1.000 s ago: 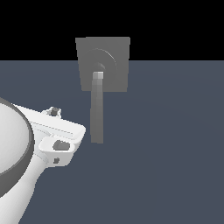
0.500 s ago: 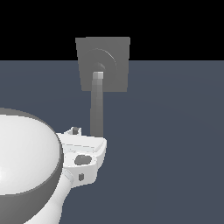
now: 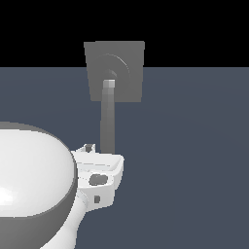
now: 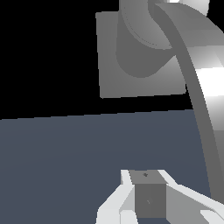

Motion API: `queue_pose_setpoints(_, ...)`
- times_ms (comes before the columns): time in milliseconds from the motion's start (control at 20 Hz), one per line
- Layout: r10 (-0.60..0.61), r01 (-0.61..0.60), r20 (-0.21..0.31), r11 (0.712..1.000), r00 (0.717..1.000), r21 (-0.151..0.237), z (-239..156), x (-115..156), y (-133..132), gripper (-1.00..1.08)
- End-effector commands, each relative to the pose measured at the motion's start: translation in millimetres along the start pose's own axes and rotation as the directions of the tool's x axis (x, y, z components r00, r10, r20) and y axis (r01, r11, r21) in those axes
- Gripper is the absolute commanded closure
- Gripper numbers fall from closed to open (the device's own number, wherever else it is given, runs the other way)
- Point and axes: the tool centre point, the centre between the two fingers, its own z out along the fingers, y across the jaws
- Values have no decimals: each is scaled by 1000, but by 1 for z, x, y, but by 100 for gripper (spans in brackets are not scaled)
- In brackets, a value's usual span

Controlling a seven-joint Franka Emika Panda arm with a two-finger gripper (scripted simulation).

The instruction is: Turn on the faucet by rotating a designated handle.

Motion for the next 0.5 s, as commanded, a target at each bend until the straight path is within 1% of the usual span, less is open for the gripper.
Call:
queue_pose_setpoints(0, 0, 0, 0, 1000, 1000, -1, 0, 1, 8, 108)
queue_pose_setpoints(450, -1, 1, 1, 1000, 1000, -1, 0, 3, 41, 108)
